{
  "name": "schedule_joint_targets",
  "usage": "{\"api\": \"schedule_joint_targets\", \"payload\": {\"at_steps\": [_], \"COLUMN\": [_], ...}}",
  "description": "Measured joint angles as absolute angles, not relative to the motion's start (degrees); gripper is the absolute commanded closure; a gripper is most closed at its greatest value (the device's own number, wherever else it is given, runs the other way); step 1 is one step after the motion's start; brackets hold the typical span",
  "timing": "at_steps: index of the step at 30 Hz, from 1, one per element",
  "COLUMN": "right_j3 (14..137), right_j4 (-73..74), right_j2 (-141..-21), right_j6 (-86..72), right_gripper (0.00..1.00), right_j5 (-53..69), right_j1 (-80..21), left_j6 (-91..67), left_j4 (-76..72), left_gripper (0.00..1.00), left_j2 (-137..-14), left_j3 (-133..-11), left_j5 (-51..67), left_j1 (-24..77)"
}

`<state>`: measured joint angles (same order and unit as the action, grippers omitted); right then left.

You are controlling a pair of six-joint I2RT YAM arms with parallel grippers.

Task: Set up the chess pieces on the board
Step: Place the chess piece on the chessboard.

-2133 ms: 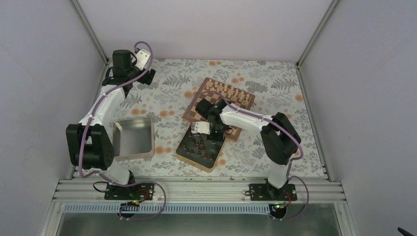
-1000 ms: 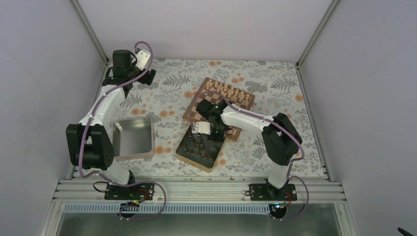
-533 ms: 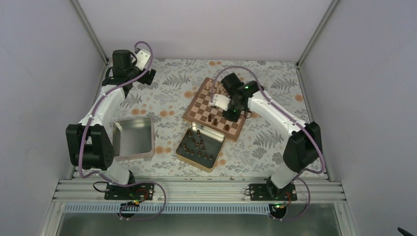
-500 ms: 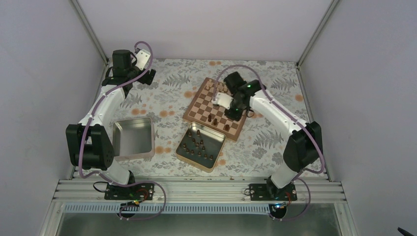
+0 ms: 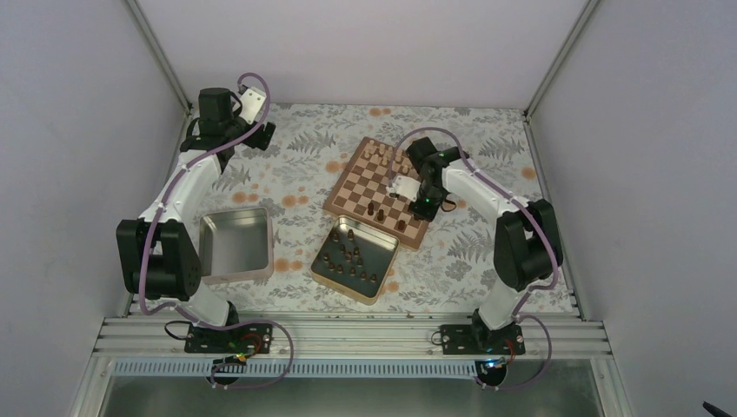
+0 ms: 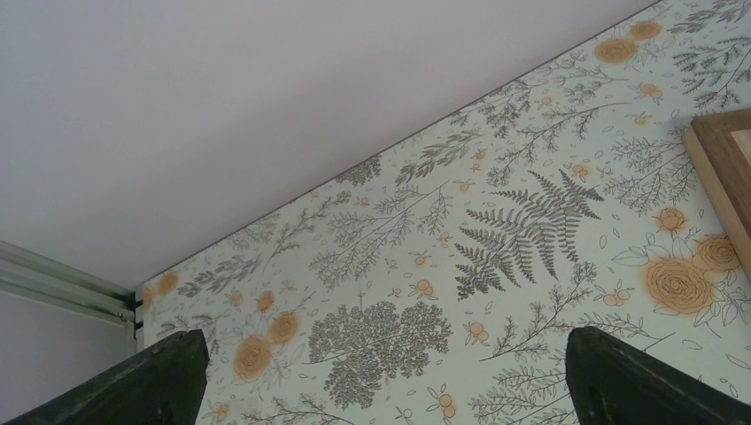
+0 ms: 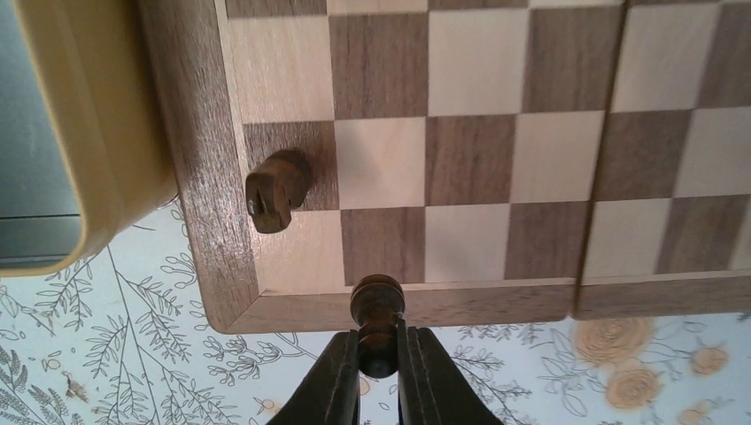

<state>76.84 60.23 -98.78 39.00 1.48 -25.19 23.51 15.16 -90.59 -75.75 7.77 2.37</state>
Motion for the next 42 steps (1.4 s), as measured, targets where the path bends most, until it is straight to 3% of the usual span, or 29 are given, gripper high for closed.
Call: {"api": "schedule_joint_targets", "payload": {"at_steps": [32, 36, 42], "right_j3": [74.1, 74.1, 74.1], "right_j4": [56.2, 56.1, 56.1], "right_j2": [-103.1, -103.3, -103.3], "right_j6": [40.4, 40.5, 40.6], "right_gripper": [0.86, 0.82, 0.66], "right_j5": [3.3, 3.4, 3.4], "right_j1": [-23.5, -23.5, -23.5], "left_j6": [23.5, 23.5, 23.5], "left_j4": [15.2, 15.2, 15.2], "left_gripper": [0.0, 0.0, 0.0], "left_j2": [-90.6, -90.6, -90.6], "left_j3": [-76.0, -76.0, -76.0], "left_j5": [7.8, 7.7, 7.7], "left_j1": [2.4, 2.4, 2.4]}}
